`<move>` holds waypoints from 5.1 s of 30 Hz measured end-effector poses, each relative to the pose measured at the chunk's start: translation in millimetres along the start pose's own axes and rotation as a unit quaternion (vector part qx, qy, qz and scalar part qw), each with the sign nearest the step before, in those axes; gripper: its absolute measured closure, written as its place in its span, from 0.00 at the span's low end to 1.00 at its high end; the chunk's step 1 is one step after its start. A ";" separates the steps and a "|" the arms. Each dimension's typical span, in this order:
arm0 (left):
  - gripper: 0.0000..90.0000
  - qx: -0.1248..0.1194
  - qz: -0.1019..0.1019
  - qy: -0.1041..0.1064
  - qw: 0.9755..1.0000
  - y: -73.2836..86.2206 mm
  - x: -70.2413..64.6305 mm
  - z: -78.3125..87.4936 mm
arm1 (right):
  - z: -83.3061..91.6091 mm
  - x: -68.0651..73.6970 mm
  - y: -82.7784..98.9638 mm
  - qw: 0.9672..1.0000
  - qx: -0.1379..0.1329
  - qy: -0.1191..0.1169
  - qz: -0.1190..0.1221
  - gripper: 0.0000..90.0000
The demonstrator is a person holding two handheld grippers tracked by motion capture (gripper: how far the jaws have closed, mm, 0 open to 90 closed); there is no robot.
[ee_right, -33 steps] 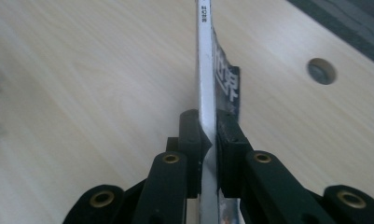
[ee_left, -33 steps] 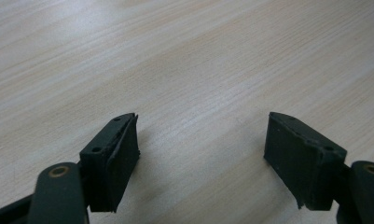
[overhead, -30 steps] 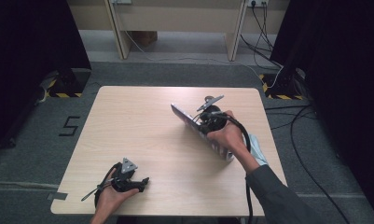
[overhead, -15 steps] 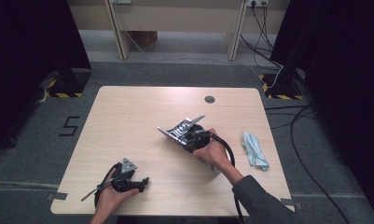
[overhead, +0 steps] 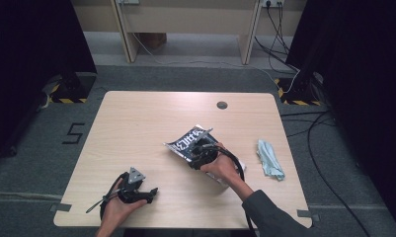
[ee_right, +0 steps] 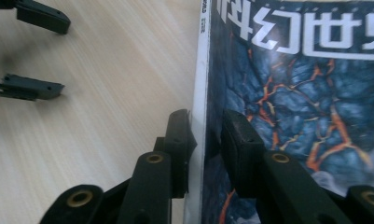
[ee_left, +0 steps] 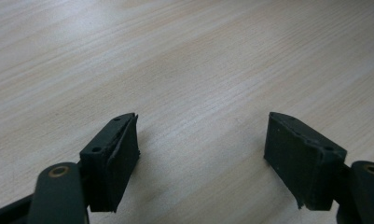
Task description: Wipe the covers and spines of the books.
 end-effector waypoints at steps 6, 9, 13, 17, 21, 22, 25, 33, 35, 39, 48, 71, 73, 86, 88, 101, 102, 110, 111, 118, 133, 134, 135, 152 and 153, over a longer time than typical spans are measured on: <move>0.28 0.000 0.000 0.000 1.000 0.0 -0.1 0.0 | -9.1 8.8 3.1 1.000 -0.002 -0.024 0.001 0.76; 0.28 -0.001 0.001 0.000 1.000 0.0 -0.2 -0.2 | -6.4 5.3 2.1 0.999 -0.020 -0.024 -0.007 0.74; 0.28 -0.001 0.000 0.000 1.000 -0.1 -0.1 -0.2 | -0.3 -6.4 7.2 0.999 -0.029 -0.010 -0.016 0.71; 0.28 0.000 -0.001 0.000 1.000 -0.5 0.1 -0.4 | 4.4 -19.6 15.1 0.998 -0.039 0.004 -0.039 0.64; 0.28 0.003 -0.005 0.013 1.000 -1.9 1.4 -0.8 | 10.5 -29.7 24.3 0.996 -0.067 0.011 -0.056 0.56; 0.28 0.002 -0.001 0.015 1.000 -2.2 1.4 -0.7 | 12.2 -32.4 27.6 0.996 -0.073 0.019 -0.056 0.53; 0.28 -0.010 0.012 0.032 0.999 -4.9 -2.4 -0.5 | 16.2 -40.0 37.2 0.993 -0.087 0.034 -0.068 0.49; 0.26 -0.014 0.002 0.044 0.999 -8.4 -13.1 -4.6 | 21.6 -64.9 53.3 0.989 -0.094 0.082 -0.077 0.43; 0.25 -0.015 0.002 0.048 0.999 -9.2 -13.7 -6.1 | 22.8 -68.1 56.6 0.988 -0.097 0.078 -0.087 0.42; 0.24 -0.015 0.006 0.052 0.999 -11.4 -16.0 -9.1 | 22.3 -73.5 63.0 0.986 -0.109 0.077 -0.097 0.40; 0.22 -0.030 0.002 0.052 0.998 -16.8 -22.8 -13.3 | 23.4 -92.0 74.7 0.983 -0.094 0.101 -0.121 0.32; 0.25 -0.054 -0.005 0.129 0.990 -42.1 -72.4 -42.3 | 9.5 -80.8 97.4 0.988 -0.053 0.092 -0.115 0.32; 0.24 -0.053 -0.003 0.133 0.990 -44.1 -73.5 -43.9 | 10.1 -75.5 99.5 0.988 -0.051 0.089 -0.113 0.32; 0.21 -0.041 -0.014 0.111 0.993 -56.6 -64.2 -53.8 | 14.0 -42.8 111.1 0.990 -0.049 0.101 -0.087 0.30; 0.21 -0.039 -0.018 0.101 0.994 -59.7 -60.3 -56.7 | 15.1 -36.4 113.1 0.991 -0.047 0.101 -0.079 0.30; 0.24 -0.045 -0.019 0.092 0.995 -67.7 -46.6 -63.0 | 17.4 -7.5 121.3 0.994 -0.042 0.091 -0.043 0.27; 0.23 -0.042 -0.022 0.092 0.995 -64.9 -48.4 -59.9 | 17.6 -8.1 121.8 0.994 -0.043 0.089 -0.043 0.27; 0.32 -0.031 -0.042 0.096 0.994 -47.7 -66.4 -41.8 | 16.1 -8.2 123.9 0.994 -0.052 0.089 -0.047 0.27; 0.32 -0.026 -0.039 0.098 0.994 -48.5 -65.7 -42.2 | 15.2 -7.9 123.6 0.993 -0.054 0.091 -0.048 0.26; 0.36 -0.039 -0.034 0.094 0.994 -52.1 -57.7 -46.3 | 12.4 -5.2 118.5 0.991 -0.058 0.115 -0.038 0.26; 0.42 -0.049 -0.021 0.047 0.998 -63.2 -34.1 -53.9 | -5.4 -23.6 90.9 0.988 -0.083 0.117 -0.047 0.27; 0.42 -0.048 -0.017 0.041 0.998 -63.1 -32.7 -53.8 | -6.7 -24.1 89.0 0.988 -0.084 0.118 -0.048 0.27; 0.42 -0.050 -0.016 0.036 0.998 -63.2 -31.5 -53.7 | -9.0 -24.1 86.7 0.988 -0.089 0.117 -0.050 0.27; 0.32 -0.055 0.011 0.035 0.998 -57.6 -20.1 -43.0 | 14.9 -44.2 86.4 0.982 -0.137 0.093 -0.086 0.25; 0.31 -0.054 0.011 0.038 0.998 -57.2 -20.1 -42.1 | 18.3 -46.8 87.0 0.982 -0.138 0.096 -0.085 0.25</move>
Point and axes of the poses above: each handheld gripper's, and its own axes: z roughly backward along the jaws, y roughly out of its underside, x roughly to its left, the point moved 5 cm from there along -z, roughly forward along the jaws
